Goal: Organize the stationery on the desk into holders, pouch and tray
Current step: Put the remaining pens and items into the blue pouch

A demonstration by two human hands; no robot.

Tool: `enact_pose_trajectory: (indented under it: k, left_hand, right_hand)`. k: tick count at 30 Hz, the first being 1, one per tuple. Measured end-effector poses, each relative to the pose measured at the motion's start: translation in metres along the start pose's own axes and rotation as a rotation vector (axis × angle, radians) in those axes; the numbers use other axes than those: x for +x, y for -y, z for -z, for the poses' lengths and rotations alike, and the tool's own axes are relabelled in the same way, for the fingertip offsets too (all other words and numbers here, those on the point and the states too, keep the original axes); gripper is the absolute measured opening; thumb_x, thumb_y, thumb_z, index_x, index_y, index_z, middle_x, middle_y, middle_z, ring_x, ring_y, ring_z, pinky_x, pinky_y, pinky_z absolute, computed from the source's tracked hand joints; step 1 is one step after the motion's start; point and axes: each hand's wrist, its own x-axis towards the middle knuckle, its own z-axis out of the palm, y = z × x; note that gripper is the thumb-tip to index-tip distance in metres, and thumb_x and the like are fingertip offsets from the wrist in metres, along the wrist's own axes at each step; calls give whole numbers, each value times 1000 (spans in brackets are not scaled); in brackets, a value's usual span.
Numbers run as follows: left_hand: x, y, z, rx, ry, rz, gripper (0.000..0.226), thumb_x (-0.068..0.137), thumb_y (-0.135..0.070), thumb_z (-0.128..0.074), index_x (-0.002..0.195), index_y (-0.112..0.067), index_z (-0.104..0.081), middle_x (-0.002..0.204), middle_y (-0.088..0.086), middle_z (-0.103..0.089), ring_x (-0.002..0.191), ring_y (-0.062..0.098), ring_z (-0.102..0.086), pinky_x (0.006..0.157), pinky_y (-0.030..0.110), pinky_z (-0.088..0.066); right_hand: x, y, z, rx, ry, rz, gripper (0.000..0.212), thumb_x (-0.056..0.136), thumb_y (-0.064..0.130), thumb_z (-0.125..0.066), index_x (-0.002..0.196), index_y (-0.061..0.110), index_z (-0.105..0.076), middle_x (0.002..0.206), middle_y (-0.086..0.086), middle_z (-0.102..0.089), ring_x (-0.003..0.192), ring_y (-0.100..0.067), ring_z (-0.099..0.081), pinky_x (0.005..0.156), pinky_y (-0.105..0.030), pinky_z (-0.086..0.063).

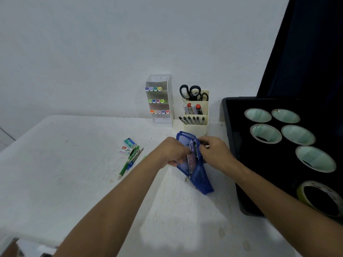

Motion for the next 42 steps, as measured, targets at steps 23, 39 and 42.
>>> enact_pose_trajectory:
  k: [23,39,42]
  left_hand:
    - [15,120,94,571,-422,189,30,86,-29,-64,107,-7,-63,109,11,-66,78,19,-52,65,27,-44]
    - [9,104,86,549,-428,170,22,88,-16,-60,106,-3,-57,104,12,-65,86,21,-60,60,23,-47]
    - [8,85,82,464,-451,86,10,84,-13,-59,88,-4,-61,76,7,-61,61,16,-54,47,21,-41]
  right_hand:
    - [2,-3,-5,-78,13,17,33,97,19,-49,130,15,-53,126,-6,-58,104,-17,-58,84,-35,-58]
    - [0,-2,-4,-64,15,7,33,98,21,-49,130,15,-53,125,-6,-59,107,-21,-60,86,-41,-57]
    - [0,-2,-4,-58,11,0,33,98,21,-48,130,16,-54,123,-6,-60,106,-21,-60,86,-40,-57]
